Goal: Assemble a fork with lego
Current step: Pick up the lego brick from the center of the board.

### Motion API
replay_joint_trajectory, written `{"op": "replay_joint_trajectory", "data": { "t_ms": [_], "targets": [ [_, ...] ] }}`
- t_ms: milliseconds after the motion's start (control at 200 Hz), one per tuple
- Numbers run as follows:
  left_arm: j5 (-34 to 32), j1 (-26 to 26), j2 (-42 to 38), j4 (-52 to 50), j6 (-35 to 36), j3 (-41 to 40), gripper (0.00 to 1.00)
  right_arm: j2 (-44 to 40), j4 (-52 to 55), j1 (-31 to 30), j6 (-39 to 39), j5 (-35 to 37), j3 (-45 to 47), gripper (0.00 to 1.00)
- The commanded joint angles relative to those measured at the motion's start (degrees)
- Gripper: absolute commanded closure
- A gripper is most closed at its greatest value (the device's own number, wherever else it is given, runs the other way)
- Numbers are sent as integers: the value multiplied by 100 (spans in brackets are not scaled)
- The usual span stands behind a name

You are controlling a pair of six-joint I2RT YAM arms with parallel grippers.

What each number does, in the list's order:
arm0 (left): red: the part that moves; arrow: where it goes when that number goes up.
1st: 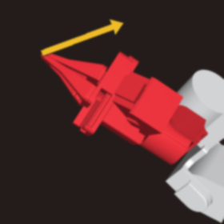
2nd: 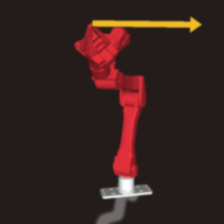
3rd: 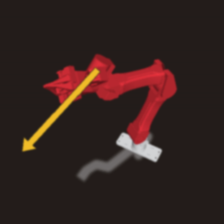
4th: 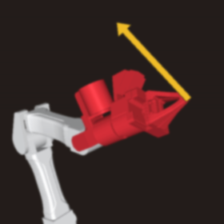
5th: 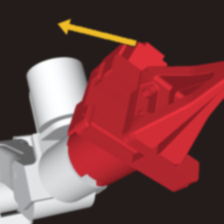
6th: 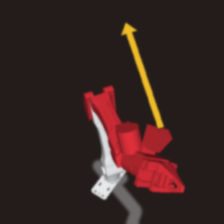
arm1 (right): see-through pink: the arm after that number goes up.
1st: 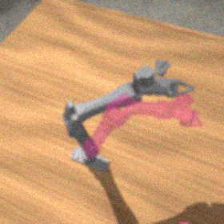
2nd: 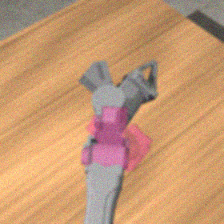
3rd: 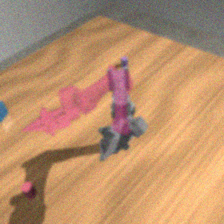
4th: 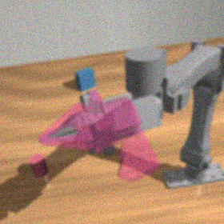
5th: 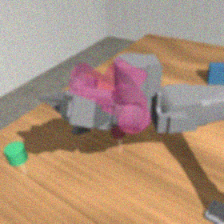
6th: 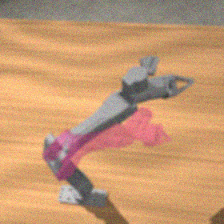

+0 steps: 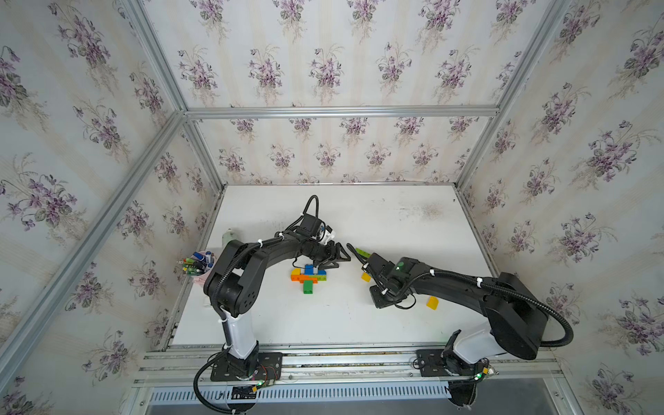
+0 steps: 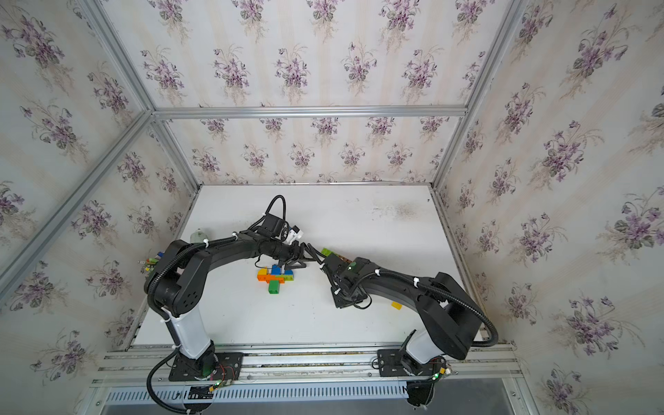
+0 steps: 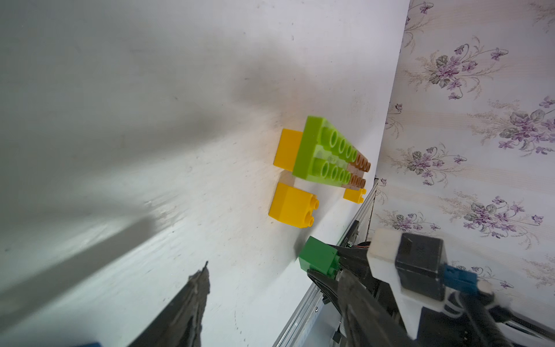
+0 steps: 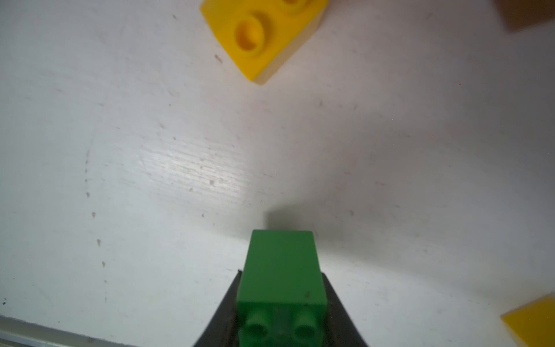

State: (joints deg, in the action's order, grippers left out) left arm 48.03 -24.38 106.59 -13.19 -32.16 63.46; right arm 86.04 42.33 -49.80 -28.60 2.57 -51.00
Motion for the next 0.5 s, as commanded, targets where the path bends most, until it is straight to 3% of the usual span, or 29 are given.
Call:
{"op": "replay_joint_trajectory", "data": {
  "t_ms": [0, 235, 340, 495],
  "targets": [
    [66, 23, 3, 106, 44, 0, 30, -110, 216, -1, 94, 199, -212, 72],
    [116, 56, -15, 97, 31, 47, 30, -535, 153, 3, 1191, 258, -703, 75],
    [140, 65, -2, 72, 35, 74, 30, -826, 47, 59, 2024, -106, -839, 80],
    [116, 82, 19, 21, 42, 163, 30, -893, 17, 479, 2439, -374, -1330, 82]
  ]
}}
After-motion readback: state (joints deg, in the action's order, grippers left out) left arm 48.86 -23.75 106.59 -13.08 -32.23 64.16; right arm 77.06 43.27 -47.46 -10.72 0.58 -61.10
